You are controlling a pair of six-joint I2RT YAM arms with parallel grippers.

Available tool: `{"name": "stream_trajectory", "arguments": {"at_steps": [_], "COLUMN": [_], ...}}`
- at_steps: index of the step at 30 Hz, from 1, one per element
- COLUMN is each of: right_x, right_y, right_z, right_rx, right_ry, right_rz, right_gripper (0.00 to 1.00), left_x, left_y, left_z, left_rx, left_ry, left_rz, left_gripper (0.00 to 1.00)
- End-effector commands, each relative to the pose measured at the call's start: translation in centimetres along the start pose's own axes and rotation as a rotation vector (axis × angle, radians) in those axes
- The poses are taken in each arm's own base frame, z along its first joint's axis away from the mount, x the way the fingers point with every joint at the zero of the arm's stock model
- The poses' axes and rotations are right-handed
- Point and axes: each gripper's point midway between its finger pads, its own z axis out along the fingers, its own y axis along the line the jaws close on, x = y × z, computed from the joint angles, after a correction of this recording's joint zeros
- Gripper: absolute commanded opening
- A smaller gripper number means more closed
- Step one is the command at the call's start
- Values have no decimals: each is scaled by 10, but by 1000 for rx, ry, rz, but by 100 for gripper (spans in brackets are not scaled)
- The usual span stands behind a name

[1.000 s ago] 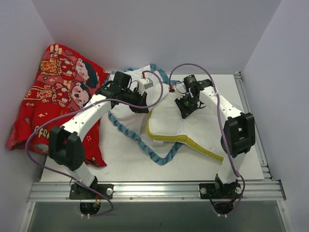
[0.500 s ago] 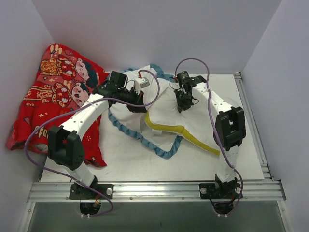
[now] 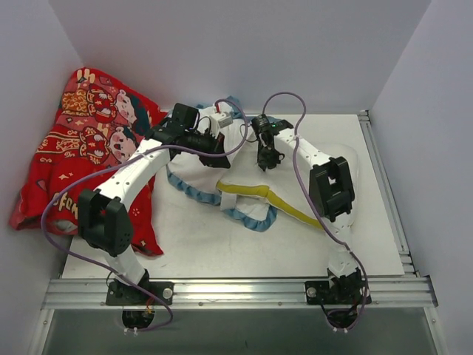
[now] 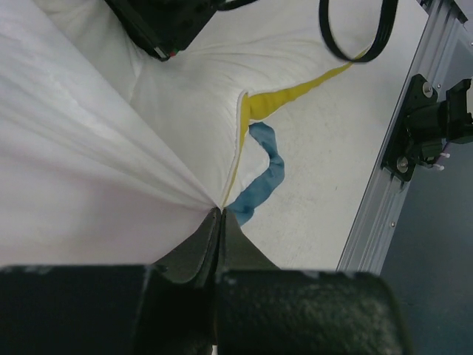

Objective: Put the pillow into the pillowcase

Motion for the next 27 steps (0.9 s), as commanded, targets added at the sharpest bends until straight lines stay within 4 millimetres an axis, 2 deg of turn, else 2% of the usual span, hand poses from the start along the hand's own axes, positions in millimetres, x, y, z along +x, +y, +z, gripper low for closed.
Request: {"name": "stream_trajectory", "arguments": {"at_steps": [1,2,3,4,5,6,7,8,9,10,12,13,15,16,17,19,20,21,23,26,27], "right_x": [-63,-58,-62,-66,-63,-55,-50,-44,-23,-21,1,19,39,44,59,76,69,66,63,69,75], "right_y": [7,15,45,51,55,58,54,50,40,33,24,14,14,13,15,14,19,21,24,33,41], "right_z": [-1,-1,-19,-39,-51,-72,-80,-87,-81,-101,-107,-108,-112,-120,-107,-102,-100,-108,-104,-108,-112], "right_rx": [-188,-276,-515,-616,-688,-809,-836,-855,-853,-876,-883,-860,-825,-795,-722,-662,-595,-589,-555,-531,-542], "right_ry": [-100,-56,-18,-16,0,22,22,22,34,-3,-7,-48,-102,-184,-209,-283,-372,-430,-525,-613,-637], "right_rz": [260,285,279,284,284,251,224,194,123,79,-13,-119,-261,-392,-453,-580,-616,-633,-674,-785,-823], "right_gripper": [0,5,8,13,32,43,53,71,77,83,84,84,84,84,84,86,87,87,89,90,91], "left_x": [-5,0,2,4,6,7,5,4,3,0,0,-2,-3,-4,-3,-5,-4,-5,-5,-1,-1], "left_y": [-28,-25,-21,-17,-12,-9,-5,0,2,4,8,9,10,12,12,16,16,17,16,14,15], "left_z": [-4,0,1,3,6,7,8,10,11,12,15,16,17,17,17,14,13,10,8,7,6], "left_rx": [92,80,69,53,41,32,21,3,-2,-11,-17,-16,-12,-12,-11,-4,2,15,24,38,36], "left_ry": [11,24,31,36,45,46,39,36,31,21,19,12,7,3,3,-8,-11,-17,-20,-17,-17], "left_rz": [-29,-34,-41,-42,-45,-43,-36,-37,-35,-27,-34,-31,-44,-48,-63,-86,-101,-111,-121,-130,-133], "left_gripper": [0,0,0,0,0,0,0,0,0,0,0,0,0,0,0,0,0,1,4,18,28]}}
